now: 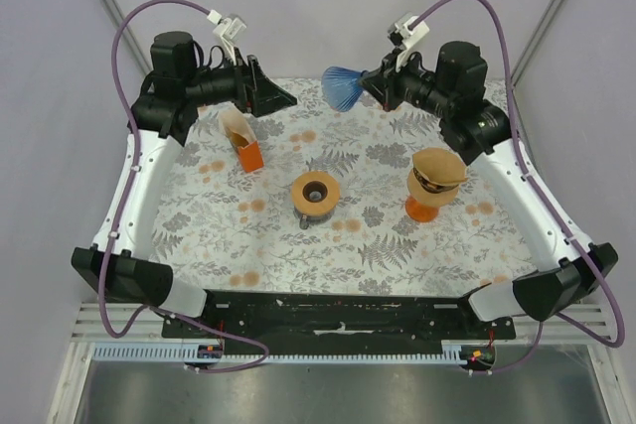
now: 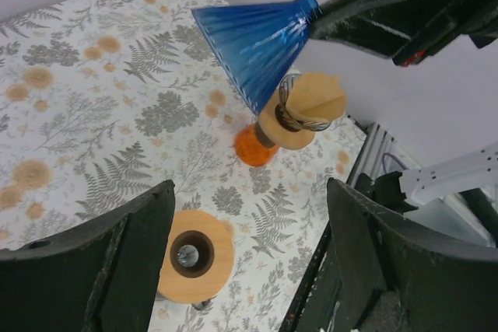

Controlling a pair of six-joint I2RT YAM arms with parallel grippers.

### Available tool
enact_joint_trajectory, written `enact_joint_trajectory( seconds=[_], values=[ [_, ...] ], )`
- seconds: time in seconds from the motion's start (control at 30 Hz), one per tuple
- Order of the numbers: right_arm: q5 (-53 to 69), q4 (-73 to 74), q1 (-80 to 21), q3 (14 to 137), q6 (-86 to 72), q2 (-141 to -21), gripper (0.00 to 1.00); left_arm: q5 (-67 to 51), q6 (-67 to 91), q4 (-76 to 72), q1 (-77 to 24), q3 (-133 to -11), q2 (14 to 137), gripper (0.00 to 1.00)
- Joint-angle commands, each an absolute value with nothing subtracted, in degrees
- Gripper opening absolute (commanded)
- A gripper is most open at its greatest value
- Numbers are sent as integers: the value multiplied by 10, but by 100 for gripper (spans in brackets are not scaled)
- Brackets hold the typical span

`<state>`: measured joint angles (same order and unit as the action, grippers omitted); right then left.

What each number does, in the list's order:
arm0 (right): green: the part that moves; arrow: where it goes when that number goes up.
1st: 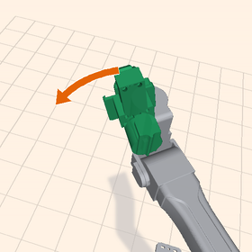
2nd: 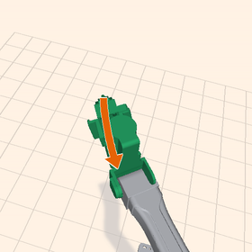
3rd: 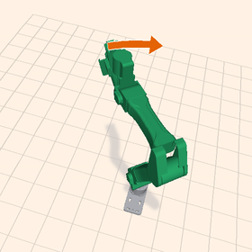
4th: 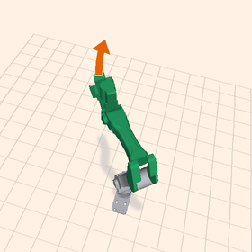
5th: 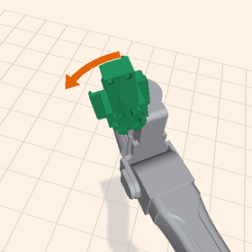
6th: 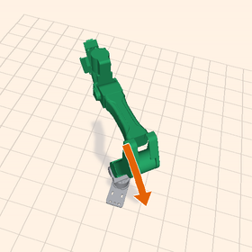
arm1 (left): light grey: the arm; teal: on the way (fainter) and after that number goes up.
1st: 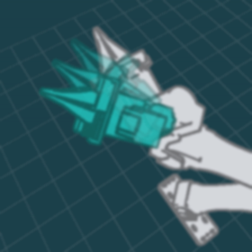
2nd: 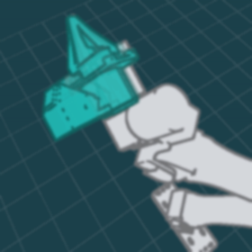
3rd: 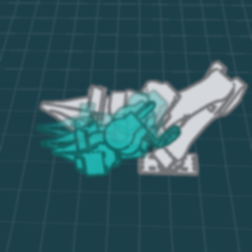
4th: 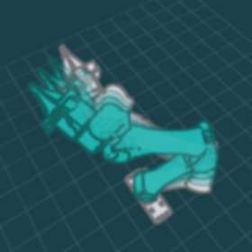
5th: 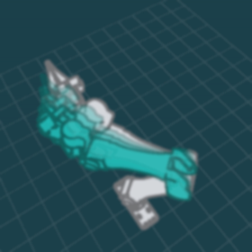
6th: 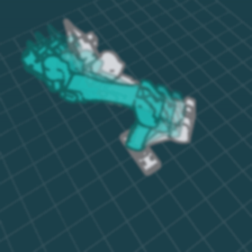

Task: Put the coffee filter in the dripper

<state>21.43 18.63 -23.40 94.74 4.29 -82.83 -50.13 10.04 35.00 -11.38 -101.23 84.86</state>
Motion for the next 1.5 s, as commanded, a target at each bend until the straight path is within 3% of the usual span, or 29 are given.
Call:
enact_joint_trajectory(
  seconds=[0.0,0.2,0.47,0.57,0.67,0.7,0.77,0.87,0.97,1.03,1.17,1.27,1.47],
  values=[
    [244,103,-279,921,1,-794,0,-578,267,207,-98,-939,838,84],
    [242,90,-319,916,-24,-790,0,-609,325,108,-101,-870,817,82],
    [262,66,-353,939,-45,-827,0,-648,349,61,-107,-843,805,64],
    [289,55,-357,943,-59,-843,0,-664,365,36,-108,-835,803,41],
    [287,61,-357,938,-55,-854,0,-671,356,39,-108,-835,800,6],
    [279,67,-357,934,-51,-854,0,-670,334,60,-108,-843,800,2],
    [265,87,-355,926,-33,-851,4,-651,258,156,-108,-866,801,2],
    [227,123,-350,918,-11,-836,38,-554,57,339,-118,-923,803,2],
    [204,137,-332,893,-10,-811,59,-348,-148,482,-188,-975,805,2],
    [203,144,-308,879,-22,-794,68,-220,-250,553,-248,-989,807,2],
    [237,188,-267,886,-53,-794,83,-119,-364,644,-326,-990,808,2],
    [276,217,-262,909,-68,-814,85,-38,-427,671,-382,-959,790,2],
    [298,279,-293,966,-76,-858,79,123,-489,684,-478,-919,783,2]
  ],
)
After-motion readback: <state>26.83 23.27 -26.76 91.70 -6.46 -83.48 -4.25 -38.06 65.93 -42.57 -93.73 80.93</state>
